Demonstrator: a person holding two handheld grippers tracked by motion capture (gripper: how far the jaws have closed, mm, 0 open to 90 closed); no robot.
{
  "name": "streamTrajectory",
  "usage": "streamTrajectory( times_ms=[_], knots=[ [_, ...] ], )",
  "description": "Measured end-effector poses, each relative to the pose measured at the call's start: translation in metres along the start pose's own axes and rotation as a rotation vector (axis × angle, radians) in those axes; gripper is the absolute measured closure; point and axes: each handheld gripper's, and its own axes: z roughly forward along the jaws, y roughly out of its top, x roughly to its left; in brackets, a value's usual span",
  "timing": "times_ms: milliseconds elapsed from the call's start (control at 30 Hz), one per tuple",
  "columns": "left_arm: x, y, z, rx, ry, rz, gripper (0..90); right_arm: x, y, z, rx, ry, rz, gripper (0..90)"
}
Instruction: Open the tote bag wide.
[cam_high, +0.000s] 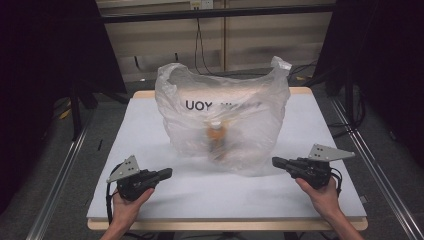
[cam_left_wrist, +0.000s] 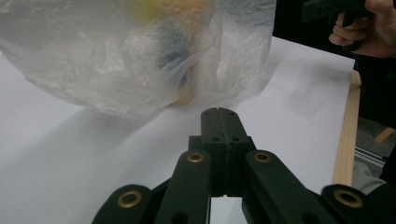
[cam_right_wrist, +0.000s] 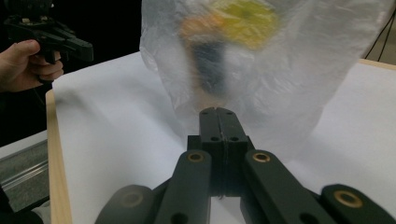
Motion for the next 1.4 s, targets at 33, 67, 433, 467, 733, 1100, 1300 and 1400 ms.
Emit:
streamTrajectory(
  times_ms=[33,67,433,467,733,1100,1300,1400],
  knots=[
    [-0.001,0.001,0.001,-0.001,-0.002,0.002,90.0,0.002,0.002,0.001,0.001,0.001,0.000,90.0],
    [-0.002,0.003,0.002,-0.007,-0.008,0.006,90.0,0.002,0.002,0.001,0.001,0.001,0.000,90.0],
    [0.002,0.025,0.025,-0.013,-0.047,0.013,90.0,0.008,0.033,0.023,0.000,0.038,0.000,90.0],
    [0.002,0.027,0.026,-0.018,-0.046,0.016,90.0,0.008,0.036,0.025,0.001,0.039,-0.003,90.0],
    [0.005,0.049,0.038,-0.021,-0.044,0.058,90.0,0.009,0.060,0.039,-0.028,0.041,-0.016,90.0],
    [0.011,0.075,0.047,-0.079,-0.057,0.053,90.0,0.008,0.096,0.056,-0.054,0.025,-0.040,90.0],
    [0.010,0.096,0.048,-0.103,-0.056,0.077,90.0,0.007,0.114,0.063,-0.067,0.029,-0.046,90.0],
    [0.010,0.109,0.050,-0.102,-0.058,0.097,90.0,0.007,0.126,0.065,-0.086,0.034,-0.045,90.0]
  ],
)
